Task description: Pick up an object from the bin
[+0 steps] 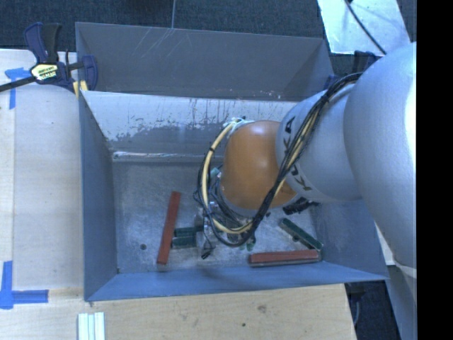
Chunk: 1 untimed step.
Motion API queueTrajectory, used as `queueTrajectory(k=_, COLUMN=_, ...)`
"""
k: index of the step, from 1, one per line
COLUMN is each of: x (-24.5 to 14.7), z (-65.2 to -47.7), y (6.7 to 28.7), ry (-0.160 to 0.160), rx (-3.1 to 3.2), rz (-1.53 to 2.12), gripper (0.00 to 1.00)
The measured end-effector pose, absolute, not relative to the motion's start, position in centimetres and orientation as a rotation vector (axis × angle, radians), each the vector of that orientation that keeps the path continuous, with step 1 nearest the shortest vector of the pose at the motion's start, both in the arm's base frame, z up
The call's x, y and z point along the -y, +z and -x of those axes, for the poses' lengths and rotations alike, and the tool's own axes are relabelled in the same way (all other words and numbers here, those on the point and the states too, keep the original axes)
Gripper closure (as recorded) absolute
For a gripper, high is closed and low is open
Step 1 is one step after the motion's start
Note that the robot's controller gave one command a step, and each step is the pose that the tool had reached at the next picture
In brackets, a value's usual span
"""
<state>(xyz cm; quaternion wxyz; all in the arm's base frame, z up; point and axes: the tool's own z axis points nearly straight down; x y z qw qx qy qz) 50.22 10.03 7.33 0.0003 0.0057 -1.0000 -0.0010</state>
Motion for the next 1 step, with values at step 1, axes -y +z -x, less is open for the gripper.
queueTrajectory(k=1, x=-9.92, z=-50.27, y=7.07, ry=-0.001, rx=3.145, rz=-0.015, gripper=0.0)
